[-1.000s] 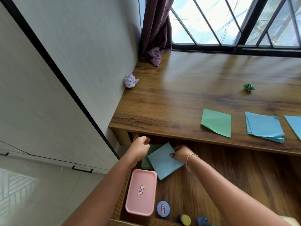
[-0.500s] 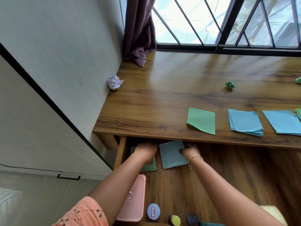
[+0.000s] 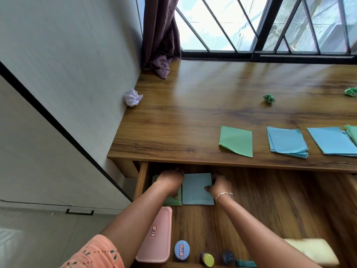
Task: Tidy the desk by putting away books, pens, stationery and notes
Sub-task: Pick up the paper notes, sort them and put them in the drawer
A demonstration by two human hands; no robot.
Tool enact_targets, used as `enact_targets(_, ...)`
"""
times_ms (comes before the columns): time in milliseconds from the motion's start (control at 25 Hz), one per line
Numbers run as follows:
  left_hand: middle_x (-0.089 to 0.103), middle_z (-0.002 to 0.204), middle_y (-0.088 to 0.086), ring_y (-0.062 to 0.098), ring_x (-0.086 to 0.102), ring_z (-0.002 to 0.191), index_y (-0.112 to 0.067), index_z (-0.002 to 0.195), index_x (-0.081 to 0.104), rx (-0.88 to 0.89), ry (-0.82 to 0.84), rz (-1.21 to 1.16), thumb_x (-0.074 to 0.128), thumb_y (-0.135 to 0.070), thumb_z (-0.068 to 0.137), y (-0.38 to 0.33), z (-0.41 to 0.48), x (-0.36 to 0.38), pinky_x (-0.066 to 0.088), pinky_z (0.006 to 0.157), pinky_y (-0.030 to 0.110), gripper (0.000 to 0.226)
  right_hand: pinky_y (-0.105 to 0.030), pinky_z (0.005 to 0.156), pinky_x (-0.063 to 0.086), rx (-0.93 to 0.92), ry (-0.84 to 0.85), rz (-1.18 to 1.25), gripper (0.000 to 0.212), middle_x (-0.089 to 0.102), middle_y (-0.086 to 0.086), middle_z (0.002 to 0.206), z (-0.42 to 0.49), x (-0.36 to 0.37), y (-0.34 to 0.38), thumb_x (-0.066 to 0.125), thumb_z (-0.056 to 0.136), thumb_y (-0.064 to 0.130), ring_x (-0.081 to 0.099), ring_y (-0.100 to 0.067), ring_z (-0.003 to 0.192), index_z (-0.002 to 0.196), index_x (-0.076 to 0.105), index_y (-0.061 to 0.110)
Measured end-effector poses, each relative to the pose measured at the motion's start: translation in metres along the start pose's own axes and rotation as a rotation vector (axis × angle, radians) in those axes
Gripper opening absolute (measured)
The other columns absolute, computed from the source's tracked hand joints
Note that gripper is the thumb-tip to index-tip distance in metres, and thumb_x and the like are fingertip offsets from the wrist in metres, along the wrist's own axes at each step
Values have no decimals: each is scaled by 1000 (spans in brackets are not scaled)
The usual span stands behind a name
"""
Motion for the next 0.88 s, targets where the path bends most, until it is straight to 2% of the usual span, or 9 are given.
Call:
enact_targets(280, 30, 147, 13, 31, 36, 133, -10, 143, 25, 16, -5, 6, 74, -15, 75, 0, -2, 0, 41, 101, 40, 84, -30, 91, 45, -51, -12, -112, 52, 56, -13, 128, -5, 5, 4, 68, 80, 17, 53, -30, 119, 127, 48, 13)
enact_targets(880, 23, 152, 14, 32, 31, 136, -12, 146, 20, 63, -13, 24, 75, -17, 75, 3, -3, 0, 40, 102, 40, 89, -31, 90, 46, -48, -60, -63, 47, 59, -14, 124, -9, 5, 3, 67, 79, 13, 55, -31, 114, 123, 52, 12)
Point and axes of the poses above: each hand's wrist, its own z-axis towards the middle knuckle, its own x-axis out of the palm, y = z × x, the point moved 6 cm from there along z, towards the middle knuckle
